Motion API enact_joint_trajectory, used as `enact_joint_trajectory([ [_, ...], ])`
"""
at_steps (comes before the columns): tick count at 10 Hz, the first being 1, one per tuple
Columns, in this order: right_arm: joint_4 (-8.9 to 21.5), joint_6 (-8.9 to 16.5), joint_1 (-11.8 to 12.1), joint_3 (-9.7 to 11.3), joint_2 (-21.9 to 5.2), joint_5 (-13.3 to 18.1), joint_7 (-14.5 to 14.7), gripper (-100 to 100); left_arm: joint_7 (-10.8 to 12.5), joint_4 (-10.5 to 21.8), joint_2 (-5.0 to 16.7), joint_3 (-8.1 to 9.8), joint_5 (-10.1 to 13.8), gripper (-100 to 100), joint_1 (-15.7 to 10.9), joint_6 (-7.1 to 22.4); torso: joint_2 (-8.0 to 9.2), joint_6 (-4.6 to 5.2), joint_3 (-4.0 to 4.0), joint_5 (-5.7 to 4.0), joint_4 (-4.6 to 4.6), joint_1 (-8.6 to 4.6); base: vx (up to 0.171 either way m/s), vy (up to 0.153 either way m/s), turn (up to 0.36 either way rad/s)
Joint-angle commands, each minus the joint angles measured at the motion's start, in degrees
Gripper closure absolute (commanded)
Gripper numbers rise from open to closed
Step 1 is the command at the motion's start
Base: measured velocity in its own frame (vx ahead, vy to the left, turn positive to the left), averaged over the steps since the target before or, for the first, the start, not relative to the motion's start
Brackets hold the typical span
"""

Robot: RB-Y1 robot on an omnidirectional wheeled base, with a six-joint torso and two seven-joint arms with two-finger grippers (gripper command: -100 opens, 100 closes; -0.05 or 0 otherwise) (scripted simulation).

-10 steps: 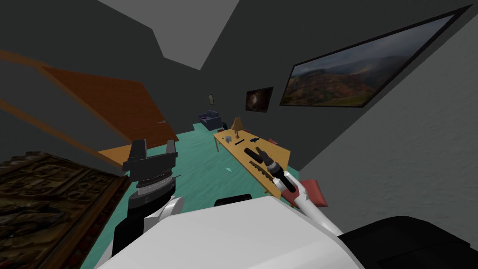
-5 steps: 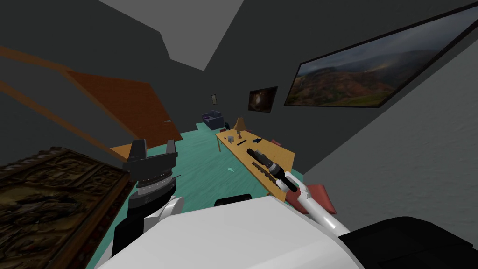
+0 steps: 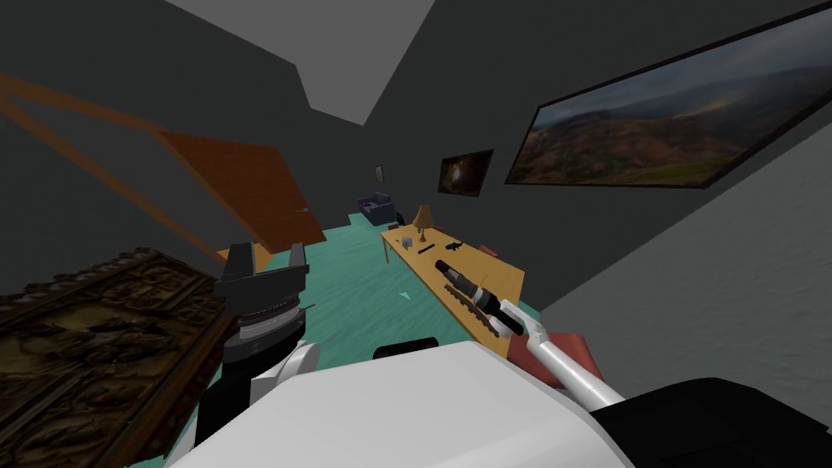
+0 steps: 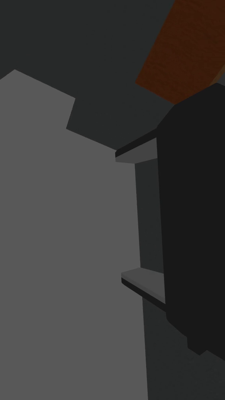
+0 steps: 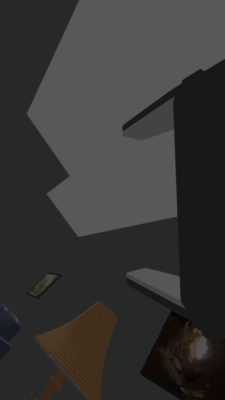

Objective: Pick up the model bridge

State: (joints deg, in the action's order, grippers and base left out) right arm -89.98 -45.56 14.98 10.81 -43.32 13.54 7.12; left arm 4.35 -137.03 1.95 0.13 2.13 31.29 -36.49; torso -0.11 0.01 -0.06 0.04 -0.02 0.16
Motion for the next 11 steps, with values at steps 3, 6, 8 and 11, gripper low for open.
enact_joint_trajectory([
  [3, 5.53, -0.08, -1.07, 2.09, -3.13, 1.95, 1.26, -100, 0.0, 0.0, 0.0, 0.0, 0.0, 0, 0.0, 0.0, 0.07, 0.04, 0.03, -0.02, 0.01, -0.09, 0.021, 0.023, 0.059],
  [6, 10.08, -0.08, -1.44, 3.4, -5.16, 3.15, 2.13, -100, 0.0, 0.0, 0.0, 0.0, 0.0, 0, 0.01, 0.0, -0.04, 0.03, -0.02, 0.01, -0.01, 0.0, 0.039, 0.037, 0.086],
  [8, 12.19, 0.03, -1.75, 4.73, -7.08, 4.3, 2.99, -100, 0.0, 0.0, 0.0, 0.0, 0.0, 0, 0.0, 0.0, 0.03, 0.02, 0.02, 0.01, 0.01, 0.02, 0.03, 0.04, 0.087],
  [11, 16.99, 0.25, -1.99, 6.06, -8.9, 5.4, 3.86, -100, 0.0, 0.0, 0.0, 0.0, 0.0, 0, 0.0, 0.0, 0.04, 0.01, 0.02, -0.02, 0.01, -0.07, 0.025, 0.02, 0.059],
])
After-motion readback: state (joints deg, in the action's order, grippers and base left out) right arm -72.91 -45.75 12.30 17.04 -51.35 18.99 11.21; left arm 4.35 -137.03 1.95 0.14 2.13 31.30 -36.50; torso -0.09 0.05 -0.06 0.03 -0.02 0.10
